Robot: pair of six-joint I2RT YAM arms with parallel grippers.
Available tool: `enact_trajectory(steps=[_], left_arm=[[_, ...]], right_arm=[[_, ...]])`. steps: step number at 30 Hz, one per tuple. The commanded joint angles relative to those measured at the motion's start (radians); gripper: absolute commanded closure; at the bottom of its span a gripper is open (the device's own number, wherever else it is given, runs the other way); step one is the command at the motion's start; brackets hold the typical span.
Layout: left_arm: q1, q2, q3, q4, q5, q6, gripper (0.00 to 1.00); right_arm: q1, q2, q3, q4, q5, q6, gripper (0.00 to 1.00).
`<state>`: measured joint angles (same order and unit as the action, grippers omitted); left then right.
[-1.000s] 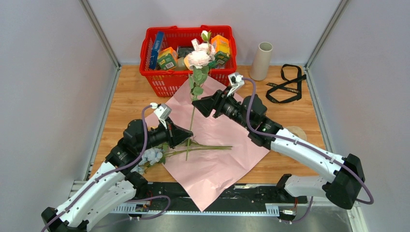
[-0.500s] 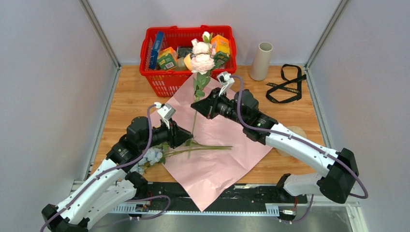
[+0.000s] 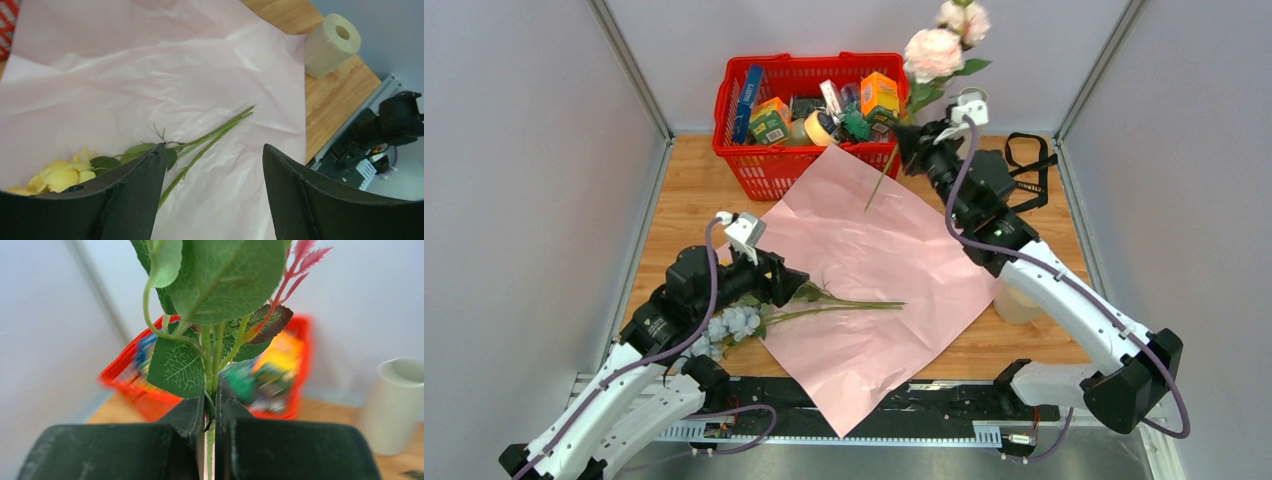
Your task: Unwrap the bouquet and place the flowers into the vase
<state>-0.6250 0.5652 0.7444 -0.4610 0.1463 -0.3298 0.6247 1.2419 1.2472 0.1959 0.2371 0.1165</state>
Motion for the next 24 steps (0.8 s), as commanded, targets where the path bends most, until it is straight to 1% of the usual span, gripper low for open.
enact_trajectory(steps=[1,4,7,10,13,21,24], left_arm=[[0.002,-0.068,-0.022,-0.065,-0.218,0.008,0.22],[0.002,-0.102,-0.027,-0.064,-0.211,0.026,0.22],[0.002,-0.117,-0.031,-0.068,-0.247,0.04,0.22],[0.002,-0.114,-0.028,-0.068,-0.271,0.048,0.22],[0.002,-0.105,-0.025,-0.07,-0.275,0.057,0.22],[0.002,-0.103,-0.019,-0.079,-0.29,0.061,0.22],[0.002,-0.114,-0.025,-0.068,-0.28,0.058,0.22]], right_arm=[[-0.181,0.036,0.141,0.163,0.082,-0.184,1.0],[-0.305,0.082,0.182,0.244,-0.005,-0.205,1.0],[-0.381,0.154,0.228,0.309,-0.005,-0.238,1.0],[-0.469,0.252,0.34,0.272,0.013,-0.187,1.0],[-0.539,0.338,0.396,0.309,-0.054,-0.124,1.0],[-0.568,0.54,0.541,0.358,-0.122,-0.132,1.0],[-0.565,0.612,0.607,0.341,-0.139,-0.149,1.0]])
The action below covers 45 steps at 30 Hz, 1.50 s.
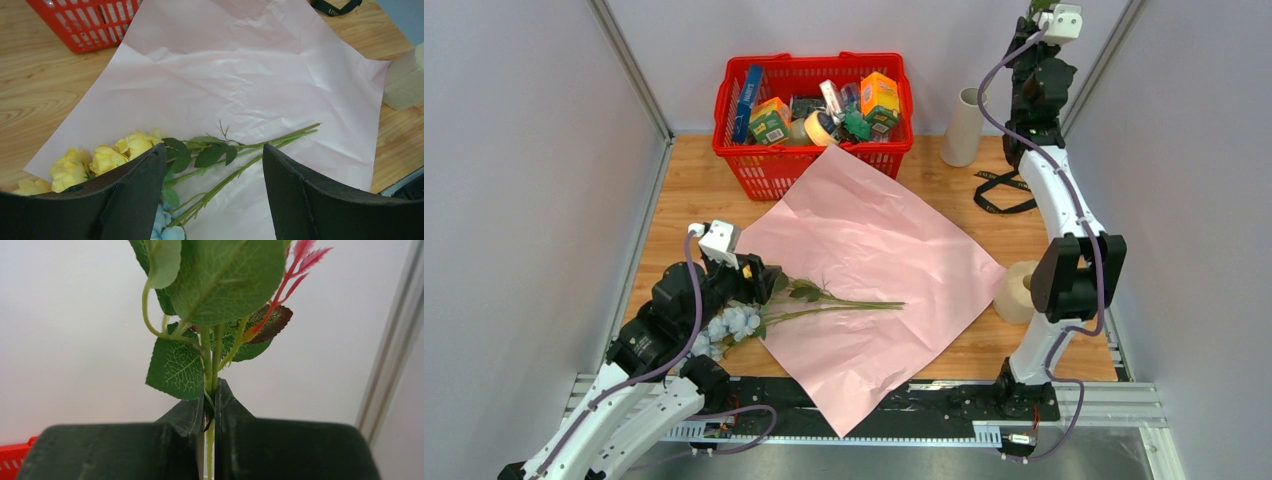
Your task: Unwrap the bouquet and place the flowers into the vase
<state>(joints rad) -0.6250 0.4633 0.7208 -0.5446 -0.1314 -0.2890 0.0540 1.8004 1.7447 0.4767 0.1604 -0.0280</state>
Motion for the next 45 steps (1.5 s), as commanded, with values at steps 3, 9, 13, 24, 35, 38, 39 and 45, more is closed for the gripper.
enact_trajectory(steps=[3,9,13,24,35,38,39,45], left_arm=[[0.002,-0.011,-0.001,0.014,0.003,0.019,0.22],[0.002,-0.002,0.0,0.012,0.004,0.019,0.22],[0.002,0.005,0.0,0.011,0.003,0.019,0.22],[0.002,0.032,0.006,0.0,0.006,0.016,0.22],[0.002,0.035,0.008,-0.002,0.01,0.016,0.22],[0.002,0.032,0.006,-0.002,-0.002,0.019,0.22],[0.002,0.034,0.006,-0.002,-0.005,0.017,0.22],[0.002,0.044,0.009,-0.011,-0.03,0.017,0.22]], right_arm=[[0.006,0.108,0.162,0.028,-0.055,-0.007,1.0],[0.004,0.166,0.128,0.02,-0.051,0.003,1.0],[0.006,0.207,0.128,-0.021,-0.082,0.005,1.0],[0.021,0.281,0.093,-0.219,-0.009,-0.023,0.85],[0.021,0.168,0.082,-0.371,0.018,0.008,0.5],[0.021,0.091,0.059,-0.429,-0.002,0.055,0.41],[0.021,0.068,0.053,-0.456,-0.002,0.069,0.38],[0.024,-0.133,-0.092,-0.55,-0.067,0.171,0.31]])
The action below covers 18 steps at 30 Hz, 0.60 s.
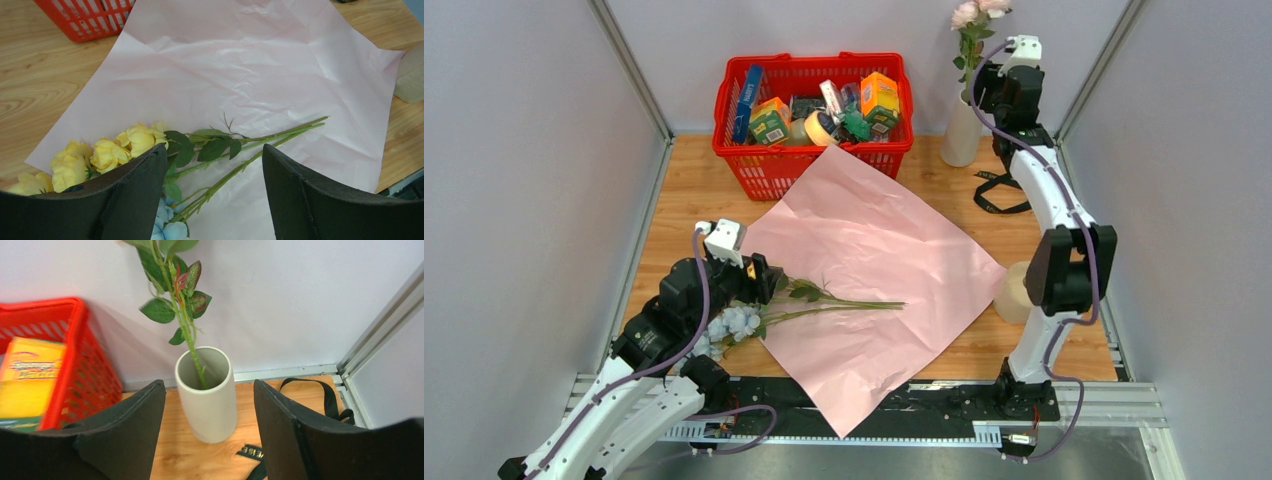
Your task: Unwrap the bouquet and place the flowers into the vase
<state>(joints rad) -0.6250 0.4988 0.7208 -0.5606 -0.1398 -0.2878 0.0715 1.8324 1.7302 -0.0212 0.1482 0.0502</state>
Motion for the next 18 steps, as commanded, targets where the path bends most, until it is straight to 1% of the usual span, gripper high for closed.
enact_trajectory(steps=[1,2,3,8,10,14,18], left_arm=[[0.001,0.014,0.011,0.005,-0.027,0.016,0.22],[0.002,0.014,0.012,0.001,-0.037,0.016,0.23],[0.002,0.015,0.014,0.001,-0.04,0.016,0.23],[0.002,0.007,0.012,0.002,-0.063,0.015,0.23],[0.002,0.001,0.014,0.002,-0.07,0.013,0.23],[0.002,-0.015,0.017,0.005,-0.086,0.012,0.24],[0.002,-0.049,0.012,0.01,-0.119,0.009,0.25]], right_arm=[[0.008,-0.204,-0.113,-0.054,-0.08,0.111,0.31],[0.014,-0.241,-0.156,-0.056,-0.097,0.125,0.31],[0.019,-0.286,-0.194,-0.057,-0.167,0.141,0.32],[0.066,-0.464,-0.411,-0.062,-0.36,0.232,0.37],[0.103,-0.531,-0.525,-0.066,-0.39,0.243,0.37],[0.215,-0.663,-0.69,-0.059,-0.438,0.261,0.39],[0.359,-0.708,-0.814,-0.034,-0.479,0.263,0.43]])
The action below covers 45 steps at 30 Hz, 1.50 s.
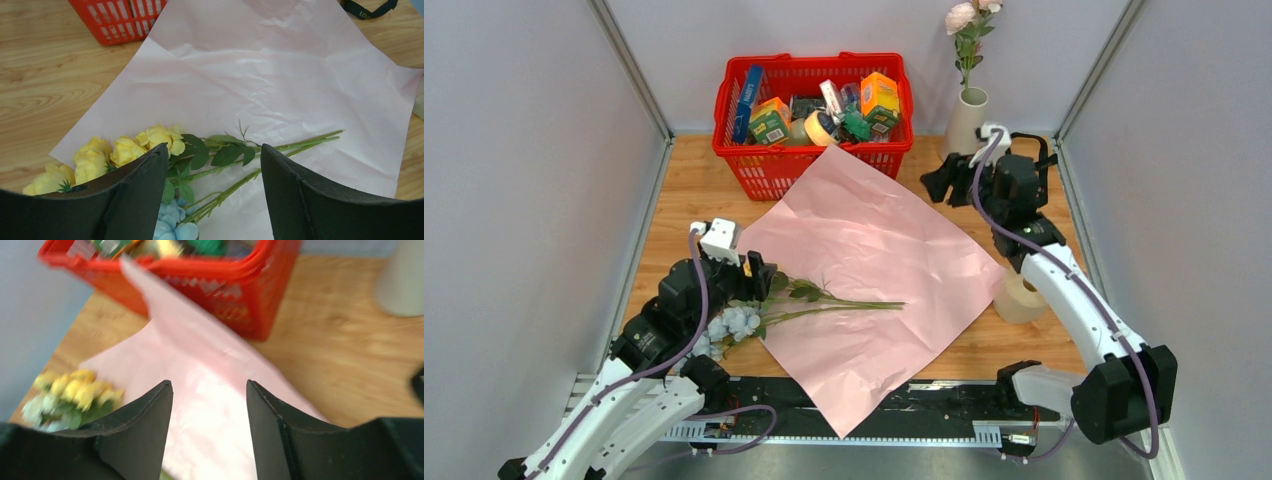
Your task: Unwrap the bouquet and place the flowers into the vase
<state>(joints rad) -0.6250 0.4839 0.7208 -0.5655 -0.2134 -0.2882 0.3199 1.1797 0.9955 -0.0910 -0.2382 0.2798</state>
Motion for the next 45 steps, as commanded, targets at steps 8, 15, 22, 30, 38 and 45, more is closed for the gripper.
enact_trajectory(steps=[8,15,22,30,38,45], left_arm=[[0.002,-0.116,0.012,0.015,-0.112,0.001,0.26],[0.002,-0.162,0.011,0.012,-0.159,-0.006,0.26],[0.002,-0.166,0.012,0.006,-0.169,-0.011,0.26],[0.002,-0.163,0.012,0.004,-0.164,-0.012,0.26],[0.002,-0.166,0.014,0.004,-0.169,-0.009,0.26],[0.002,-0.174,0.012,0.006,-0.17,-0.012,0.26]], right_arm=[[0.356,0.085,-0.163,0.211,-0.157,-0.01,0.52],[0.525,0.299,-0.049,0.212,-0.118,-0.117,0.5],[0.611,0.532,0.109,0.211,-0.118,-0.162,0.53],[0.637,0.711,0.262,0.176,-0.098,-0.238,0.62],[0.654,0.805,0.336,0.122,-0.029,-0.309,0.61],[0.663,0.848,0.344,0.12,0.011,-0.341,0.6]])
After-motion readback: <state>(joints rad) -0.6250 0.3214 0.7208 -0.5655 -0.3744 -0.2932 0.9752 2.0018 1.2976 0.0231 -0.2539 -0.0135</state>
